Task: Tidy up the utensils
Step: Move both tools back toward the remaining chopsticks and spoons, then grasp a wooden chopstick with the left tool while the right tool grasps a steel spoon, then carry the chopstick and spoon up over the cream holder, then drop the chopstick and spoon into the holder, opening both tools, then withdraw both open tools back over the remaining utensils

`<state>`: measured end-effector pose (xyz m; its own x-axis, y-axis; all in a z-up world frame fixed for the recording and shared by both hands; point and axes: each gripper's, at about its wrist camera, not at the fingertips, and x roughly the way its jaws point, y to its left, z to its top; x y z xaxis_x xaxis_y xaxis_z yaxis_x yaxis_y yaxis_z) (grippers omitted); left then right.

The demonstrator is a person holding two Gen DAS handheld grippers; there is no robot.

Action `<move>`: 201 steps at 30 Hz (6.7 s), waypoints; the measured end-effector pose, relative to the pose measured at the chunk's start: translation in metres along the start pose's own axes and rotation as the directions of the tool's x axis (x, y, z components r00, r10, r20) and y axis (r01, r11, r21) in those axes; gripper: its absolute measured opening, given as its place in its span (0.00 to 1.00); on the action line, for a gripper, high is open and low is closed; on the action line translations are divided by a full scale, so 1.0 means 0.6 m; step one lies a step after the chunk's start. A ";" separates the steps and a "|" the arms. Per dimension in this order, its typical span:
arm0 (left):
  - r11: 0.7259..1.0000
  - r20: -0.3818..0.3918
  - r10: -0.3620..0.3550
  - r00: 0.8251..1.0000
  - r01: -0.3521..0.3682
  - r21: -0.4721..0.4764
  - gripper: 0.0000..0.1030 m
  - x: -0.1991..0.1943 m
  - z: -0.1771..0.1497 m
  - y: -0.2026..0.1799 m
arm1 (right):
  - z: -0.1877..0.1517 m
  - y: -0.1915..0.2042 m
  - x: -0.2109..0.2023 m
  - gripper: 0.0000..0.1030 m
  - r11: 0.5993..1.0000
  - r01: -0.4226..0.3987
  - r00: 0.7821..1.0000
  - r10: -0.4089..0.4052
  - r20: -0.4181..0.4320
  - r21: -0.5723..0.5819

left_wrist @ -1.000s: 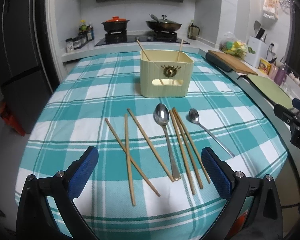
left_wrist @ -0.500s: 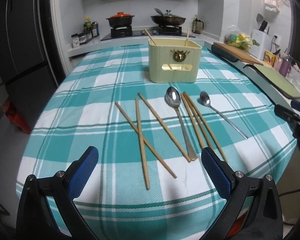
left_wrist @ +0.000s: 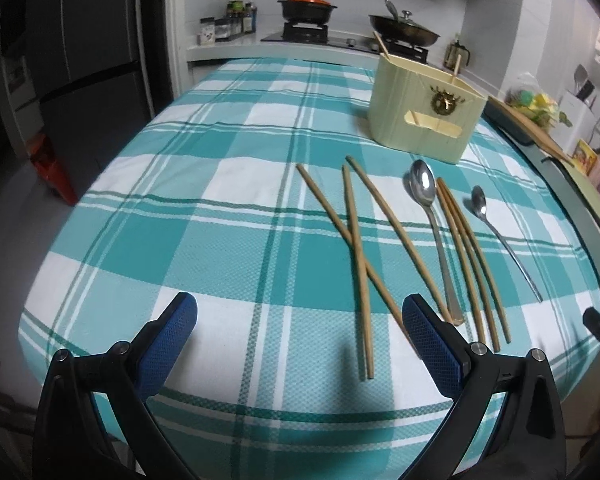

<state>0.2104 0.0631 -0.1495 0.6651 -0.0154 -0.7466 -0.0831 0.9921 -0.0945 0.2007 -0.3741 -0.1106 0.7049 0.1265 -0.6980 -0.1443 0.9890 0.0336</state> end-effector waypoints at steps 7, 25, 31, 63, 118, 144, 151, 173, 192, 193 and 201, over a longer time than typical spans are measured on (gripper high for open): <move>0.999 -0.005 0.044 0.999 -0.044 -0.007 0.99 0.023 0.005 0.021 | -0.003 0.004 0.019 1.00 1.000 -0.005 1.000 0.005 -0.026 -0.004; 0.990 -0.091 0.108 0.990 -0.099 0.096 0.99 0.118 0.000 -0.007 | 0.002 -0.010 0.020 1.00 0.998 0.046 0.999 -0.044 -0.030 0.043; 0.993 -0.088 0.023 0.996 -0.013 0.113 0.99 0.112 -0.005 -0.055 | -0.002 -0.002 0.033 1.00 0.999 0.030 0.999 -0.029 -0.045 0.041; 0.959 -0.067 0.201 0.977 -0.182 0.219 1.00 0.163 0.061 -0.023 | 0.075 0.070 0.206 0.61 0.959 -0.128 0.974 0.074 -0.215 -0.251; 0.969 0.057 -0.229 0.972 0.222 0.108 0.04 0.058 0.220 -0.023 | 0.226 0.089 0.175 0.34 0.939 -0.290 0.957 0.291 -0.022 -0.186; 0.944 0.190 -0.328 0.925 0.314 0.102 0.04 -0.045 0.271 -0.037 | 0.295 0.111 0.051 0.34 0.922 -0.319 0.929 0.350 0.121 -0.219; 0.933 0.225 -0.358 0.906 0.337 0.126 0.04 -0.066 0.336 -0.061 | 0.356 0.118 0.033 0.34 0.914 -0.329 0.918 0.368 0.146 -0.238; 0.945 0.291 -0.328 0.899 0.309 0.110 0.03 0.095 0.602 -0.214 | 0.628 0.105 0.179 0.34 0.932 -0.309 0.918 0.345 0.197 -0.189; 0.969 0.119 -0.222 0.968 0.206 0.134 0.77 0.105 0.524 -0.144 | 0.591 0.062 0.230 0.53 0.956 -0.282 0.953 0.289 0.094 -0.081; 0.968 0.104 -0.217 0.971 0.201 0.148 0.80 0.088 0.513 -0.130 | 0.589 0.058 0.209 0.55 0.959 -0.267 0.956 0.276 0.104 -0.090; 0.952 0.001 -0.175 0.985 0.169 0.255 0.90 -0.025 0.322 -0.046 | 0.447 0.020 0.062 0.65 0.968 -0.165 0.984 0.176 0.040 -0.191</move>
<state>0.3464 0.0602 -0.0083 0.6698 -0.1886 -0.7182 0.2222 0.9738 -0.0485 0.4116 -0.3368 0.0560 0.6959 0.3016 -0.6518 -0.3890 0.9212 0.0109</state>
